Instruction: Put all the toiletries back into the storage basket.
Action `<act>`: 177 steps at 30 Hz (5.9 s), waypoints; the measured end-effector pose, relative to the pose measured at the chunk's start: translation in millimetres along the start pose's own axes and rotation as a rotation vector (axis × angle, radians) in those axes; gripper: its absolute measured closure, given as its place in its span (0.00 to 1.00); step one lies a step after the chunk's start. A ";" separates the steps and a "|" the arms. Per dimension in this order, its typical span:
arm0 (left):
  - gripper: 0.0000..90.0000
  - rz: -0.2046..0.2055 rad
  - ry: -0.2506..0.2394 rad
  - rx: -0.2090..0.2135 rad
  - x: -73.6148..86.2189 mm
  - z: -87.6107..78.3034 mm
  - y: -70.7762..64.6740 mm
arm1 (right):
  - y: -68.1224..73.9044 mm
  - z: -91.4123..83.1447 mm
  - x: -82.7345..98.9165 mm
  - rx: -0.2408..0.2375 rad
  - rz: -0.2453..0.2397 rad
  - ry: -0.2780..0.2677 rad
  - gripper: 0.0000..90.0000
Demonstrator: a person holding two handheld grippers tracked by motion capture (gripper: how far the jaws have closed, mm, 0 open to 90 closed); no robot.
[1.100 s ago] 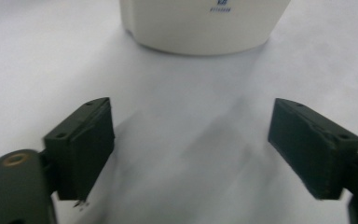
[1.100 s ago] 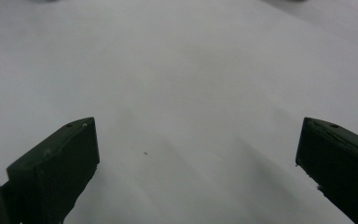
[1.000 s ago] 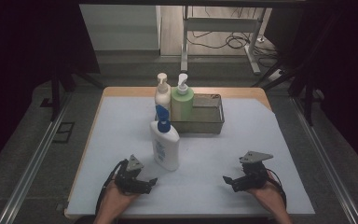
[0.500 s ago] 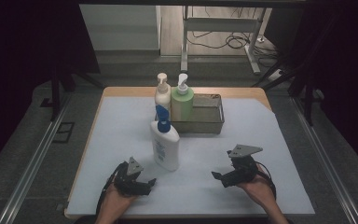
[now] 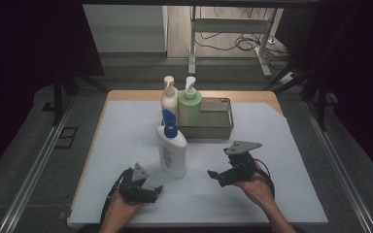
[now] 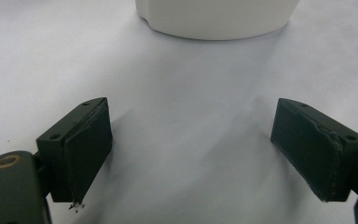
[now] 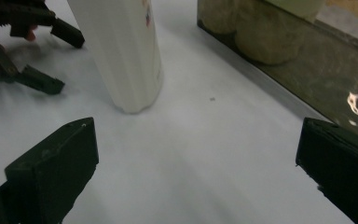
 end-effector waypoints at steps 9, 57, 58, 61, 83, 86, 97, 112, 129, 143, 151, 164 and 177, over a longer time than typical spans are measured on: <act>0.14 -0.001 0.000 0.000 0.1 -0.1 -0.1 | 16.0 15.3 -23.3 -0.015 -0.006 -0.018 0.00; 0.15 -0.004 -0.002 -0.002 0.2 -0.2 0.0 | 57.6 69.1 -94.6 -0.017 -0.048 -0.026 0.15; 0.15 -0.004 -0.002 -0.002 0.2 -0.1 0.0 | 57.9 70.2 -95.2 -0.016 -0.050 -0.024 0.15; 0.15 -0.004 -0.003 -0.002 0.2 -0.1 0.0 | 59.8 74.4 -97.9 0.005 -0.058 -0.024 0.19; 0.15 -0.004 -0.005 -0.002 0.2 0.0 0.1 | 62.2 74.8 -106.1 0.002 -0.050 -0.002 0.44; 0.15 -0.006 -0.005 -0.003 0.2 -0.1 0.0 | 62.4 72.2 -106.7 -0.004 -0.060 0.013 0.44; 0.15 -0.006 -0.004 -0.004 0.3 -0.1 0.1 | 59.3 54.1 -109.6 -0.033 -0.059 0.017 0.44; 0.15 -0.006 -0.003 0.000 0.1 0.0 0.3 | 38.1 15.8 -108.9 -0.009 -0.034 -0.006 0.44; 0.15 -0.005 -0.002 0.000 0.1 0.1 0.3 | 8.5 -21.7 -110.3 0.063 0.008 -0.032 0.44; 0.15 -0.006 -0.002 0.000 0.1 0.0 0.4 | -23.9 -47.3 -109.0 0.155 0.065 -0.045 0.44; 0.15 -0.007 -0.002 0.001 0.1 0.0 0.4 | -39.9 -50.5 -112.0 0.196 0.093 -0.054 0.44; 0.15 -0.007 -0.001 0.002 0.0 0.0 0.6 | -61.4 -46.3 -126.2 0.245 0.126 -0.081 0.45; 0.15 -0.008 0.000 0.003 0.0 -0.2 0.9 | -80.5 -34.8 -141.8 0.277 0.146 -0.107 0.45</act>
Point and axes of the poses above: each handheld gripper's, and its own axes: z roughly forward along the jaws, x roughly out of its underside, y roughly to its left, the point moved 3 cm from there along z, roughly forward along the jaws, and after that the axes turned 4 degrees about y, right-handed, at the moved point
